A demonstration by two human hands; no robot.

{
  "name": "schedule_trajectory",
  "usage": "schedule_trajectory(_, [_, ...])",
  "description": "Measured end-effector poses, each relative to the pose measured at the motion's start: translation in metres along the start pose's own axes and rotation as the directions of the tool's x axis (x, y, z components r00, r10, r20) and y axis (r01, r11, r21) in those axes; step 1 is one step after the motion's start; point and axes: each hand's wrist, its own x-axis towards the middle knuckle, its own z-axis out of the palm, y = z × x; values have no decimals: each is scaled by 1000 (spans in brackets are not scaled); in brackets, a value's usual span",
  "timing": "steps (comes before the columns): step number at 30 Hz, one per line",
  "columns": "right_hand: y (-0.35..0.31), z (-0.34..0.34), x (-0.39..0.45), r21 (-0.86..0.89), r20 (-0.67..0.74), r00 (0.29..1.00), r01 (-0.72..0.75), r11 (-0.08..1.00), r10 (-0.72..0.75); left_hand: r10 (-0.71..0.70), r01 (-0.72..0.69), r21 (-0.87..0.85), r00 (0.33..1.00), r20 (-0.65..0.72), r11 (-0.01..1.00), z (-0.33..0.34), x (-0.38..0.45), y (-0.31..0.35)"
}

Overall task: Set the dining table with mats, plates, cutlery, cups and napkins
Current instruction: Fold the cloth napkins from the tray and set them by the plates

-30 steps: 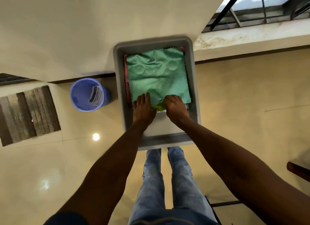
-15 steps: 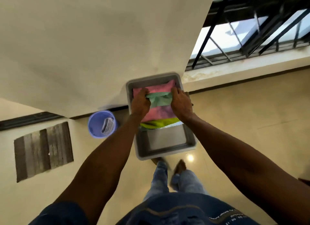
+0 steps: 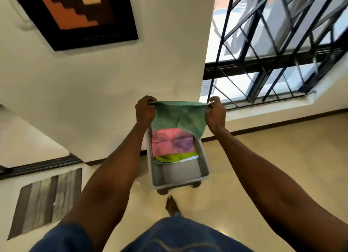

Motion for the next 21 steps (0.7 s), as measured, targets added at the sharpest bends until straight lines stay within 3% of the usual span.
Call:
schedule_trajectory(5, [-19, -40, -26, 101, -76, 996, -41, 994, 49, -50, 37, -190, 997, -61, 981, -16, -35, 44])
schedule_trajectory(8, [-24, -56, -35, 271, -140, 958, -206, 940, 250, -24, 29, -246, 999, 23, 969, -19, -48, 55])
schedule_trajectory(10, [-21, -63, -43, 357, -159, 908, -313, 880, 388, -91, 120, -254, 988, 121, 960, -13, -51, 48])
schedule_trajectory(13, [-11, -63, -64, 343, -142, 850, -439, 830, 508, -220, 279, -260, 947, 235, 924, 2, -65, 29])
schedule_trajectory(17, [1, -46, -100, 275, -104, 788, -564, 779, 607, -271, 371, -279, 902, 336, 886, 13, -117, 30])
schedule_trajectory(21, [13, -28, -137, 301, -9, 757, -621, 724, 653, -279, 391, -227, 871, 404, 892, 44, -148, -19])
